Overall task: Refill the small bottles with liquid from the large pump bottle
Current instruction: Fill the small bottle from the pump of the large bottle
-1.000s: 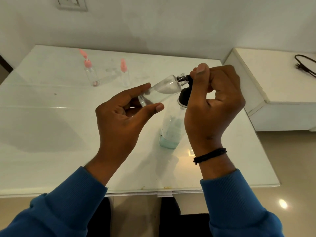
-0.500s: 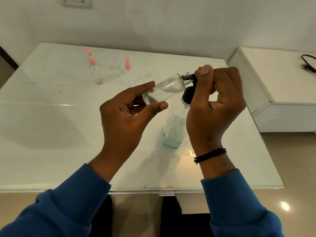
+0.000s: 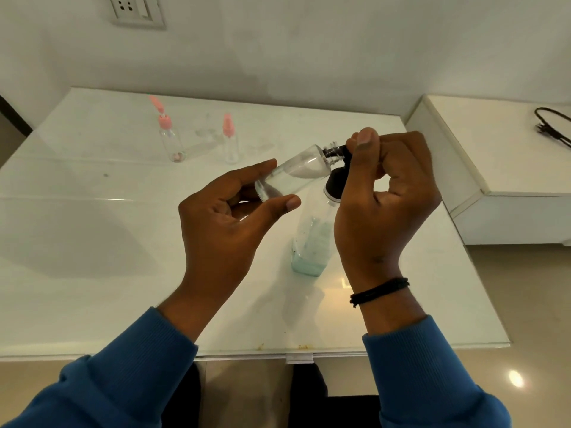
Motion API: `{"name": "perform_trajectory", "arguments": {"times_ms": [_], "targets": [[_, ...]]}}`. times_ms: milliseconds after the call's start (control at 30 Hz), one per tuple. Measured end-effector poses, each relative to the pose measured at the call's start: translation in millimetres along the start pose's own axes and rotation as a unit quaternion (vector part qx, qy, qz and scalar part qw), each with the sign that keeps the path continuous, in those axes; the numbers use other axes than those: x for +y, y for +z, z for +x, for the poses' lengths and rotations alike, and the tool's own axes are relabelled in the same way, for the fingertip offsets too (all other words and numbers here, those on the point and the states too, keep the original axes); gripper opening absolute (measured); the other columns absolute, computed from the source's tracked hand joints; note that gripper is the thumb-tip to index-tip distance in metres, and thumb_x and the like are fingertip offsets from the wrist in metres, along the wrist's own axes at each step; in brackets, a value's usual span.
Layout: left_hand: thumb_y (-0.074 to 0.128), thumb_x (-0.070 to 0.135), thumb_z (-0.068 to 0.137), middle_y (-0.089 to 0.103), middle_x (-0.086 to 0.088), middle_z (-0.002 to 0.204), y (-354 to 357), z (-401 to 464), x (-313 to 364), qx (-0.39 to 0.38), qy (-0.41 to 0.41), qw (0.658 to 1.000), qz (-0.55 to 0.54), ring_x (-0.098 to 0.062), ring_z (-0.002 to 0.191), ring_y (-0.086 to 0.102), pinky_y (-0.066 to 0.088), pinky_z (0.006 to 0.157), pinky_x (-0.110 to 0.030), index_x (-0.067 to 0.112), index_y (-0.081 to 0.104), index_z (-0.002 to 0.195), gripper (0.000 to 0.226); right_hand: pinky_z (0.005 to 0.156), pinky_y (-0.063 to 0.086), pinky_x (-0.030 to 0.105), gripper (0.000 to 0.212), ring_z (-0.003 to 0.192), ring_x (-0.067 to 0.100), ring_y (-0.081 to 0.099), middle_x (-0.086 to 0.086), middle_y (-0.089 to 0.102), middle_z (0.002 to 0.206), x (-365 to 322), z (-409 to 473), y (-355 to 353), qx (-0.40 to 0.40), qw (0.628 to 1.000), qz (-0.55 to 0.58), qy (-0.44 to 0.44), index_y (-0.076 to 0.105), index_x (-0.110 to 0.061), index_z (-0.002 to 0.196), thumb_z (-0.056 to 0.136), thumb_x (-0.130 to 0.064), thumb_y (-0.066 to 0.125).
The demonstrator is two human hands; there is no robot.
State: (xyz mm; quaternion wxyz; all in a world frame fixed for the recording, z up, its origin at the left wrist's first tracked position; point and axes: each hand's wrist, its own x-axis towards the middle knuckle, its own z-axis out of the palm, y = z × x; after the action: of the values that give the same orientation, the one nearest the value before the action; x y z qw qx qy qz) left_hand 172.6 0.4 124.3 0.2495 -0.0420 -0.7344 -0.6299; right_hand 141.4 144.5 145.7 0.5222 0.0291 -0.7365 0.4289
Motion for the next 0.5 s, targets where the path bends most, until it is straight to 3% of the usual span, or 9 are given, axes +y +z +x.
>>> {"name": "perform_trajectory", "arguments": {"times_ms": [167, 333, 500], "targets": [[0.087, 0.019, 0.079, 0.074, 0.002, 0.113, 0.5, 0.3, -1.1, 0.002, 0.005, 1.0, 0.0, -0.013, 0.104, 0.073, 0.061, 0.084, -0.025, 0.009, 0.072, 0.121, 0.046, 0.059, 0.043, 0.054, 0.029, 0.067, 0.025, 0.053, -0.004, 0.058, 0.077, -0.2, -1.9, 0.2, 0.004, 1.0, 0.001, 0.003, 0.067, -0.007, 0.072, 0.1, -0.014, 0.061], [0.086, 0.021, 0.079, 0.073, 0.007, 0.112, -0.7, 0.2, -1.5, 0.002, 0.004, 1.0, 0.002, -0.007, 0.104, 0.072, 0.059, 0.083, -0.018, 0.01, 0.072, 0.121, 0.046, 0.058, 0.043, 0.055, 0.03, 0.067, 0.026, 0.054, -0.004, 0.058, 0.077, -0.2, -1.8, 0.2, 0.005, 1.0, 0.001, 0.002, 0.067, -0.006, 0.071, 0.1, -0.014, 0.061], [0.087, 0.02, 0.079, 0.074, 0.002, 0.112, -0.2, 0.6, -2.0, 0.001, 0.005, 1.0, 0.003, -0.011, 0.104, 0.073, 0.06, 0.083, -0.022, 0.008, 0.072, 0.121, 0.046, 0.059, 0.044, 0.054, 0.027, 0.068, 0.024, 0.055, -0.003, 0.059, 0.077, -0.6, -3.6, 0.9, 0.002, 1.0, -0.001, 0.011, 0.068, -0.008, 0.074, 0.1, -0.014, 0.061]]}}
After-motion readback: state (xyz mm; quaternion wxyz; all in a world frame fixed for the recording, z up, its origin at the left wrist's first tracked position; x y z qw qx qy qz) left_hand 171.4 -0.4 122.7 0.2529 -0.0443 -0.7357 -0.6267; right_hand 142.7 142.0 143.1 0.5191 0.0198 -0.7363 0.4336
